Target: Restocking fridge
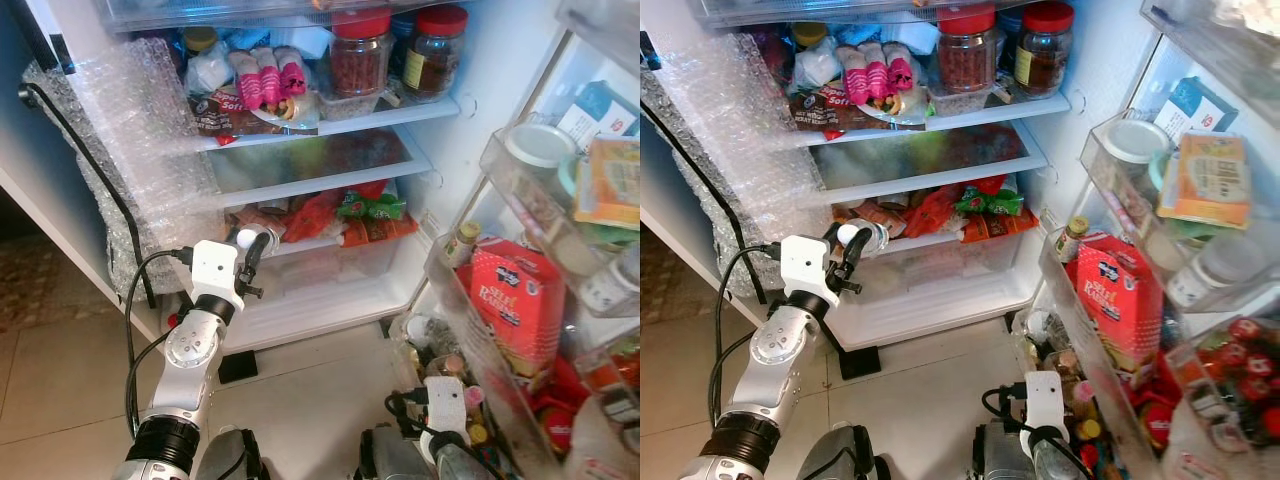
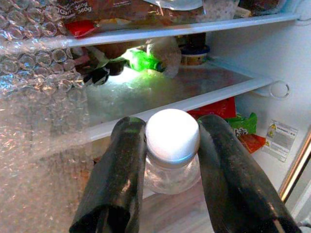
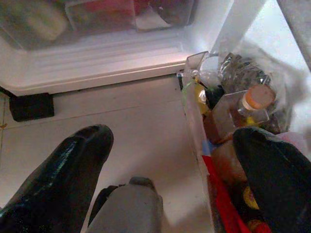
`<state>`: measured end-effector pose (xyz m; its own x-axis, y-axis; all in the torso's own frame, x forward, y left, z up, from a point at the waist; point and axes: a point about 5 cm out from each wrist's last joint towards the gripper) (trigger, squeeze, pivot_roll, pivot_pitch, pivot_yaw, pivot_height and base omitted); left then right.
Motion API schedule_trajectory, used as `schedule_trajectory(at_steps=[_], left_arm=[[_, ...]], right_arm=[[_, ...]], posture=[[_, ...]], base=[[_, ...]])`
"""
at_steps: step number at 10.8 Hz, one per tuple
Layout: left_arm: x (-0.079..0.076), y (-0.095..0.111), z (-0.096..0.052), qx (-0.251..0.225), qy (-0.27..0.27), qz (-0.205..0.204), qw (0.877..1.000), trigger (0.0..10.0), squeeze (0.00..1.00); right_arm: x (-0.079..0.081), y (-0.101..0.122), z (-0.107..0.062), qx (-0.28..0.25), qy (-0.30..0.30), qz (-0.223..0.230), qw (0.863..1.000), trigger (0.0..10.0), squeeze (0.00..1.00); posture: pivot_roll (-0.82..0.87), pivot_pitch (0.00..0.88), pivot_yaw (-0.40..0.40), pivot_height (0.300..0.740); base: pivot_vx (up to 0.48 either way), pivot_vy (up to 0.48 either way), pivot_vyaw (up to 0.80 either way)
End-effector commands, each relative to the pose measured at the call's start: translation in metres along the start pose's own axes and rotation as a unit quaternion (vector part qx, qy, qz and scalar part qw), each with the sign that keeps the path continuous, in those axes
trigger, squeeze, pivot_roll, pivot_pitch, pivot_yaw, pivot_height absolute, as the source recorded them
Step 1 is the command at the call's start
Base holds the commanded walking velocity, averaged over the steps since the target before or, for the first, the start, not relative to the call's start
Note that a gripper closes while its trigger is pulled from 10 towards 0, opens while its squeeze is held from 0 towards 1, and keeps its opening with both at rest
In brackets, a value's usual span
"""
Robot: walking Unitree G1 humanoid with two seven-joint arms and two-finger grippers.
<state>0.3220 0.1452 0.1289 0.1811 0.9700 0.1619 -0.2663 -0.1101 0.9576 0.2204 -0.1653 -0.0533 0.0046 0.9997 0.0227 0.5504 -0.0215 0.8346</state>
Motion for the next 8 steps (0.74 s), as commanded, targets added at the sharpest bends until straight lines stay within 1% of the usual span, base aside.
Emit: schedule_trajectory(at_steps=[1, 8], left_arm=[[-0.0003, 0.0006, -0.0014, 0.000, -0.002, -0.001, 1.000, 10.0, 0.00], [-0.0015, 0.0004, -0.0024, 0.001, -0.001, -0.002, 1.000, 10.0, 0.00]], right_arm=[[-0.0023, -0.0013, -0.0005, 0.006, -0.005, 0.003, 1.000, 10.0, 0.00], [-0.0043, -0.0007, -0.0002, 0.008, -0.005, -0.003, 1.000, 10.0, 0.00]], posture=[[-0.18, 0.166, 0.000, 0.647], [-0.18, 0.172, -0.007, 0.647]], base=[[0.000, 0.000, 0.00], [0.000, 0.000, 0.00]])
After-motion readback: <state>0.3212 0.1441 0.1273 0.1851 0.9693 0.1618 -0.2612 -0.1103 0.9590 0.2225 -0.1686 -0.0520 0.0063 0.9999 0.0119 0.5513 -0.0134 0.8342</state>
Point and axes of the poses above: a point about 5 cm out from each wrist's last joint towards the gripper, its own z axis pointing out of the wrist towards the gripper, its own y axis along the axis of the wrist's last joint, x = y × z, and after that the axes turned 3 degrees about z, right-handed
